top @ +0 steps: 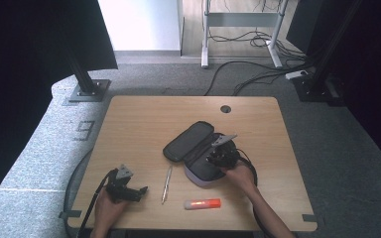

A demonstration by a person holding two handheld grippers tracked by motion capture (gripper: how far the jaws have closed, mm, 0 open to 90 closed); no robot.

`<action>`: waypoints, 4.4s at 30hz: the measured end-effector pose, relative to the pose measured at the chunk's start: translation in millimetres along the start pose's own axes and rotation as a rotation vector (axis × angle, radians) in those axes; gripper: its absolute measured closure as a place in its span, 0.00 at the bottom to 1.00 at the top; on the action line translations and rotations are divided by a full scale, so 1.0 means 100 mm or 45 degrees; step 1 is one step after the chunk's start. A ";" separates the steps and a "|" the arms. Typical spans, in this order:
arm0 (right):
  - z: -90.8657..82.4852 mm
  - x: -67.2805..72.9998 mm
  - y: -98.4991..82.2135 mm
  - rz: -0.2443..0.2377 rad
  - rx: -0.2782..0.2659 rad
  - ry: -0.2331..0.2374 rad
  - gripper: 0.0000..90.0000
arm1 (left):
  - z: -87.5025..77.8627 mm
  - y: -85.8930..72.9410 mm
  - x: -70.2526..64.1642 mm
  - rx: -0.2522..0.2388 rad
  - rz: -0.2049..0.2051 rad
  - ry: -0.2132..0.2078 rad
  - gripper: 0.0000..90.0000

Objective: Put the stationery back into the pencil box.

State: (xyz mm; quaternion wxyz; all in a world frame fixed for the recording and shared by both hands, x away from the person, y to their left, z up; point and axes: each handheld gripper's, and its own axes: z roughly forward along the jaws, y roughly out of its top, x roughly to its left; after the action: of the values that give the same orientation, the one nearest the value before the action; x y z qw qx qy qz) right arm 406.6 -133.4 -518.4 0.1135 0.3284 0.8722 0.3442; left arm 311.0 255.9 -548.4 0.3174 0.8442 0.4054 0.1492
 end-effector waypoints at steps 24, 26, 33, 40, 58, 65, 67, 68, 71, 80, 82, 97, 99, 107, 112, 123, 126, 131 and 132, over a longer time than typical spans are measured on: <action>-0.18 0.04 0.06 -0.067 -0.034 -0.003 0.41 | 0.00 0.00 0.00 -0.001 0.000 0.001 0.00; -0.20 0.05 0.06 -0.073 -0.035 -0.006 0.39 | 0.00 0.00 0.00 -0.001 0.000 0.001 0.00; -0.30 0.08 0.06 -0.078 -0.053 0.003 0.36 | 0.00 0.00 0.00 -0.001 0.000 0.001 0.00; -0.46 0.13 0.04 -0.101 -0.068 -0.002 0.35 | 0.00 0.00 0.00 -0.001 -0.001 0.001 0.00; -0.68 0.27 -0.14 -0.119 -0.070 0.030 0.35 | 0.00 0.00 0.00 -0.001 0.000 0.001 0.00; -0.71 0.34 -0.22 -0.126 -0.068 0.056 0.32 | 0.00 0.00 0.00 0.000 0.001 0.001 0.00; -0.71 0.37 -0.23 -0.127 -0.061 0.058 0.31 | 0.00 0.00 0.00 -0.001 0.001 0.001 0.00; -0.71 0.38 -0.24 -0.129 -0.060 0.057 0.30 | 0.00 0.00 0.00 -0.001 0.000 0.001 0.00; -0.70 0.43 -0.26 -0.142 -0.053 0.070 0.29 | 0.00 0.00 0.00 -0.001 0.001 0.001 0.00; -0.69 0.58 -0.31 -0.174 -0.057 0.102 0.28 | 0.00 0.00 0.00 -0.001 0.002 0.001 0.00; -0.69 0.61 -0.32 -0.177 -0.060 0.112 0.28 | 0.00 0.00 0.00 -0.001 0.001 0.001 0.00; -0.68 0.82 -0.40 -0.222 -0.050 0.172 0.31 | 0.00 0.00 0.00 -0.001 0.001 0.001 0.00; -0.68 0.85 -0.40 -0.233 -0.045 0.183 0.31 | 0.00 0.00 0.00 -0.001 0.001 0.001 0.00; -0.62 0.98 -0.42 -0.266 -0.012 0.230 0.34 | 0.00 0.00 0.00 -0.001 0.001 0.001 0.00; -0.58 1.04 -0.44 -0.272 0.001 0.265 0.38 | 0.00 0.00 0.00 -0.001 0.001 0.001 0.00; -0.47 1.08 -0.50 -0.306 0.032 0.348 0.51 | 0.00 0.00 0.00 -0.001 0.001 0.001 0.00; -0.42 1.09 -0.51 -0.328 0.053 0.348 0.55 | 0.00 0.00 0.00 -0.001 0.001 0.001 0.00; -0.33 1.11 -0.55 -0.362 0.083 0.348 0.60 | 0.00 0.00 0.00 -0.001 0.001 0.001 0.00; -0.32 1.12 -0.55 -0.371 0.089 0.347 0.61 | 0.00 0.00 0.00 -0.001 0.001 0.001 0.00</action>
State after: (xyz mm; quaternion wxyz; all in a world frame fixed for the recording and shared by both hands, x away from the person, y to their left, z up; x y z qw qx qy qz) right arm 280.7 -107.3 -529.0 0.0315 0.1527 0.9293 0.3349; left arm 310.8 255.8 -548.5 0.3176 0.8441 0.4052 0.1499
